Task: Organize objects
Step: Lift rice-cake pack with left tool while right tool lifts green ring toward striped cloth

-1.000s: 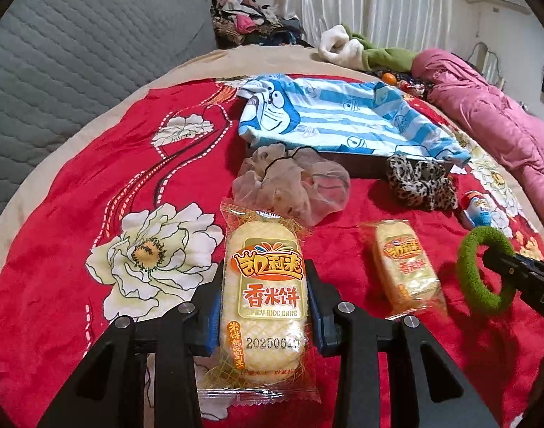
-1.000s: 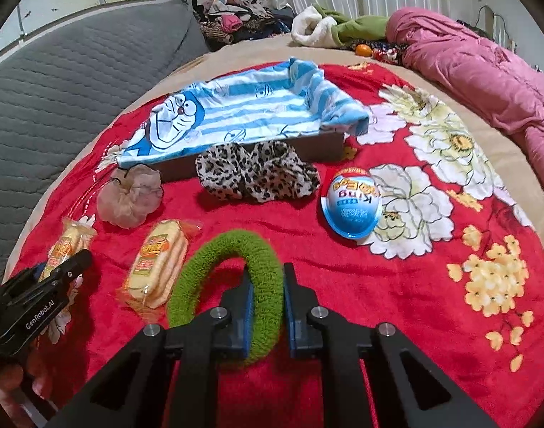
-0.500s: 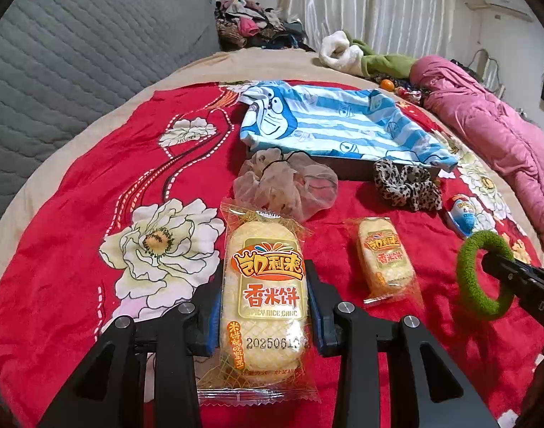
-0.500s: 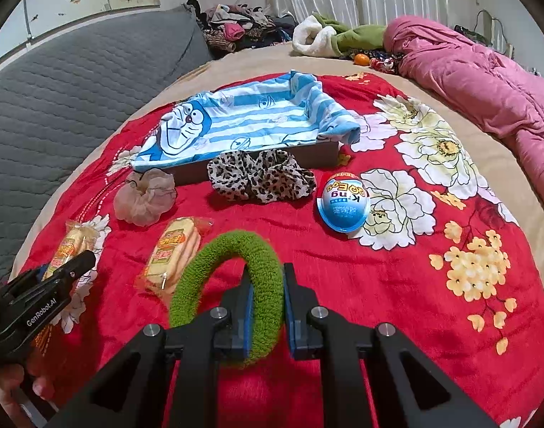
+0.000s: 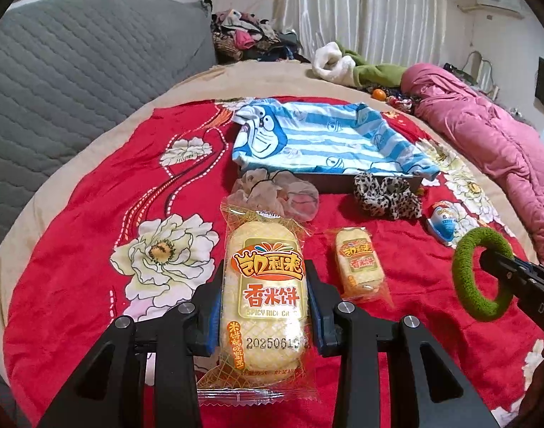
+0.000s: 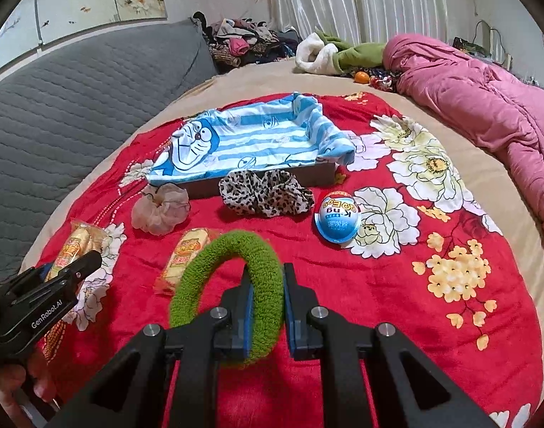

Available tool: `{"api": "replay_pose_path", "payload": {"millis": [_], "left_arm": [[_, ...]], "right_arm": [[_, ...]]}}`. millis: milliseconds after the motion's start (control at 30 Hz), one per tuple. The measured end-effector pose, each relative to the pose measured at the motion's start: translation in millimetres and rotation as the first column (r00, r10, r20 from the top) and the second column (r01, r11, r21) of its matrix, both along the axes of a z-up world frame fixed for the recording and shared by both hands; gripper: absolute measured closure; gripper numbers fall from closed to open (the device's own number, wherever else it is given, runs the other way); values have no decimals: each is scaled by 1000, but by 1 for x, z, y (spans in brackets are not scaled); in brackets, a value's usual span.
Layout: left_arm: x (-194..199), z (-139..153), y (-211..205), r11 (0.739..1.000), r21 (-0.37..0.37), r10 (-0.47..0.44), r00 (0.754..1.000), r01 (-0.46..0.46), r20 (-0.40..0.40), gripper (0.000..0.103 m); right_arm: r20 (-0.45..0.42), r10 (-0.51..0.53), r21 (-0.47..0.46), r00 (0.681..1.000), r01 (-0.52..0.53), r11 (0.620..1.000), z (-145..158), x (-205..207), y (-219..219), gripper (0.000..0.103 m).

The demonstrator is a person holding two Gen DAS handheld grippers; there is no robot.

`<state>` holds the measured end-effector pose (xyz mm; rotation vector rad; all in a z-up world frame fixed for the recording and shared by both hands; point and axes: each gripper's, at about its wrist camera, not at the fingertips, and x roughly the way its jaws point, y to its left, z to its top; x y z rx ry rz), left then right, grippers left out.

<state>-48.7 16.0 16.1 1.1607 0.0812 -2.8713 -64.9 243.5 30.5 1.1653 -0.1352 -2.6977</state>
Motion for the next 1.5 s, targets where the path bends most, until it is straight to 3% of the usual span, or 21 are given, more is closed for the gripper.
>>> {"api": "replay_pose_path", "payload": {"millis": [1133,1500], "left_arm": [[-32,57,6,1000,-27,-10,995,7,-96,64],[-43,61,5,999,-36,-5,994,1,-107,64]], "right_arm": [[-100,26,11,995,-25,1000,41,-7,-11,89],[-109,31,-9,994,-33,999,53,-17,-9,89]]}}
